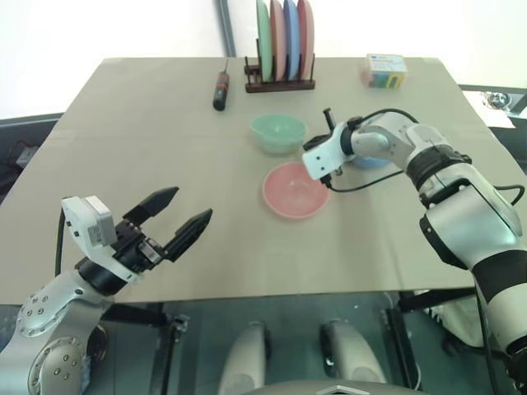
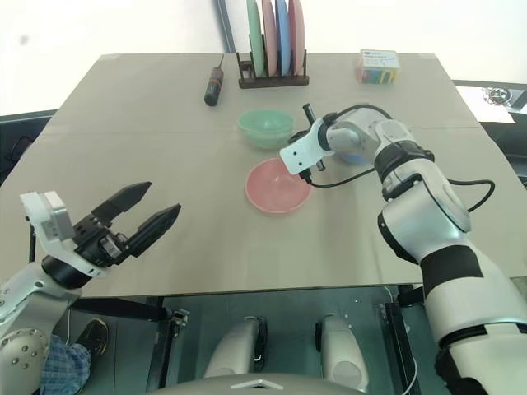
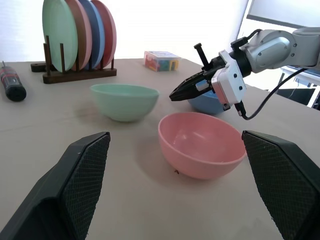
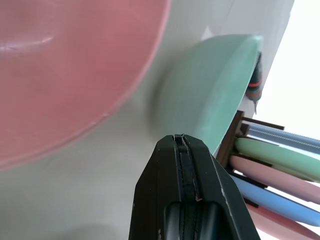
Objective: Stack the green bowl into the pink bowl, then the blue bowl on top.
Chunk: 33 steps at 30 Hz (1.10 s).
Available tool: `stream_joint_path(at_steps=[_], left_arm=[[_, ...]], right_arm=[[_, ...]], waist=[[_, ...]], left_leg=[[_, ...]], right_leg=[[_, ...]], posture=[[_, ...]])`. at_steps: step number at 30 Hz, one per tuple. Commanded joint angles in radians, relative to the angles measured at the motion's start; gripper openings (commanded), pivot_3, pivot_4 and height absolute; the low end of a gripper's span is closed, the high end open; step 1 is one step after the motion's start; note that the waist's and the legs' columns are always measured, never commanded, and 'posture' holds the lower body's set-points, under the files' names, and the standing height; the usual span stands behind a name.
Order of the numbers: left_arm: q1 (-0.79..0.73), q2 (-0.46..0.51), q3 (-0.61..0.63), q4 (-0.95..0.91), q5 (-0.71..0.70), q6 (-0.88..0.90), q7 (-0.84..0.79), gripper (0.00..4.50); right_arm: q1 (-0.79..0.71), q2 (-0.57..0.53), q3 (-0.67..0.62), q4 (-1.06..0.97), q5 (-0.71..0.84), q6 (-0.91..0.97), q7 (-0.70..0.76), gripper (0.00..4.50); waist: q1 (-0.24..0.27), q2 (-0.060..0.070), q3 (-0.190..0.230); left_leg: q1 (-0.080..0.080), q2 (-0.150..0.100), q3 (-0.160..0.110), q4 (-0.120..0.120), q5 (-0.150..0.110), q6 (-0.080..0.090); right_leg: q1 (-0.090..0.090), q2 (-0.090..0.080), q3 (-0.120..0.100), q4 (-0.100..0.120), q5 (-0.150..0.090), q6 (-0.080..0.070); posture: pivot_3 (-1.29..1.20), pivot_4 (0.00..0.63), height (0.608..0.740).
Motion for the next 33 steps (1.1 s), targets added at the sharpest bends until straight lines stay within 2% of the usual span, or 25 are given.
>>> stream_joint_path(at_steps=[1, 7, 8, 9, 11, 12, 13, 14, 16, 18, 19, 28, 33], left_arm=[[-0.016, 0.014, -0.013, 0.007, 0.004, -0.026, -0.012, 4.5], [-0.028, 0.013, -0.029, 0.013, 0.01, -0.035, -0.01, 4.5], [-0.028, 0.011, -0.03, 0.011, 0.009, -0.036, -0.008, 4.5], [-0.028, 0.01, -0.029, 0.009, 0.008, -0.037, -0.007, 4.5], [-0.026, 0.01, -0.026, 0.008, 0.007, -0.039, -0.008, 4.5], [-0.025, 0.01, -0.025, 0.009, 0.007, -0.039, -0.008, 4.5], [-0.023, 0.009, -0.025, 0.009, 0.008, -0.041, -0.008, 4.5], [-0.021, 0.008, -0.025, 0.008, 0.009, -0.042, -0.007, 4.5], [-0.016, 0.006, -0.024, 0.006, 0.009, -0.044, -0.006, 4.5], [-0.008, 0.003, -0.021, 0.001, 0.009, -0.046, -0.003, 4.5], [-0.003, 0.001, -0.018, -0.001, 0.009, -0.046, 0.0, 4.5], [0.029, -0.006, -0.011, -0.019, 0.008, -0.058, 0.016, 4.5], [0.046, -0.001, -0.003, -0.026, 0.002, -0.062, 0.025, 4.5]], right_arm=[[-0.031, -0.011, -0.024, -0.04, 0.036, -0.032, 0.031, 0.01], [-0.018, -0.005, -0.023, -0.04, 0.042, -0.02, 0.044, 0.01], [-0.017, -0.001, -0.016, -0.039, 0.035, -0.015, 0.043, 0.55], [-0.016, 0.002, -0.01, -0.037, 0.029, -0.01, 0.045, 0.7], [-0.018, 0.011, 0.006, -0.035, 0.008, 0.004, 0.027, 1.61], [-0.02, 0.016, 0.011, -0.034, 0.001, 0.013, 0.015, 1.88], [-0.021, 0.023, 0.014, -0.031, -0.004, 0.024, 0.006, 2.42], [-0.022, 0.028, 0.015, -0.027, -0.007, 0.033, 0.002, 2.57], [-0.023, 0.039, 0.016, -0.021, -0.012, 0.046, -0.006, 3.23], [-0.028, 0.053, 0.019, -0.013, -0.022, 0.073, -0.028, 4.14], [-0.031, 0.063, 0.021, -0.008, -0.027, 0.09, -0.039, 4.33], [-0.042, 0.137, 0.028, 0.026, -0.046, 0.186, -0.095, 4.33], [-0.049, 0.135, 0.015, 0.032, -0.036, 0.209, -0.112, 4.33]], waist=[[0.0, 0.0, 0.0], [0.0, 0.0, 0.0], [0.0, 0.0, 0.0], [0.0, 0.0, 0.0], [0.0, 0.0, 0.0], [0.0, 0.0, 0.0], [0.0, 0.0, 0.0], [0.0, 0.0, 0.0], [0.0, 0.0, 0.0], [0.0, 0.0, 0.0], [0.0, 0.0, 0.0], [0.0, 0.0, 0.0], [0.001, 0.0, 0.0]], left_leg=[[0.0, 0.0, 0.0, 0.0, 0.0, 0.0], [0.0, 0.0, 0.0, 0.0, 0.0, 0.0], [0.0, 0.0, 0.0, 0.0, 0.0, 0.0], [0.0, 0.0, 0.0, 0.0, 0.0, 0.0], [0.0, 0.0, 0.0, 0.0, 0.0, 0.0], [0.0, 0.0, 0.0, 0.0, 0.0, 0.0], [0.0, 0.0, 0.0, 0.0, 0.0, 0.0], [0.0, 0.0, 0.0, 0.0, 0.0, 0.0], [0.0, 0.0, 0.0, -0.001, 0.0, 0.0], [0.0, 0.0, 0.0, -0.001, 0.0, 0.0], [0.0, 0.0, 0.0, -0.001, 0.0, 0.0], [0.0, 0.0, 0.0, -0.002, 0.0, 0.0], [0.0, 0.0, 0.0, -0.002, 0.0, 0.0]], right_leg=[[0.0, 0.0, 0.0, 0.0, 0.0, 0.0], [0.0, 0.0, 0.0, 0.0, 0.0, 0.0], [0.0, 0.0, 0.0, 0.0, 0.0, 0.0], [0.0, 0.0, 0.0, 0.0, 0.0, 0.0], [0.0, 0.0, 0.0, 0.0, 0.0, 0.0], [0.0, 0.0, 0.0, 0.0, 0.0, 0.0], [0.0, 0.0, 0.0, 0.0, 0.0, 0.0], [0.0, 0.0, 0.0, 0.0, 0.0, 0.0], [0.0, 0.0, 0.0, 0.0, 0.0, 0.0], [0.0, 0.0, 0.0, 0.0, 0.0, 0.0], [0.0, 0.0, 0.0, 0.0, 0.0, 0.0], [-0.001, 0.0, 0.0, 0.0, 0.0, 0.0], [-0.001, 0.0, 0.0, 0.0, 0.0, 0.0]], posture=[[0.0, 0.15, 0.74], [0.0, 0.15, 0.74], [0.0, 0.15, 0.74], [0.0, 0.15, 0.74], [0.0, 0.15, 0.74], [0.0, 0.15, 0.74], [0.0, 0.15, 0.74], [0.0, 0.15, 0.74], [0.0, 0.15, 0.74], [0.0, 0.15, 0.74], [0.0, 0.15, 0.74], [0.0, 0.15, 0.74], [0.0, 0.15, 0.74]])
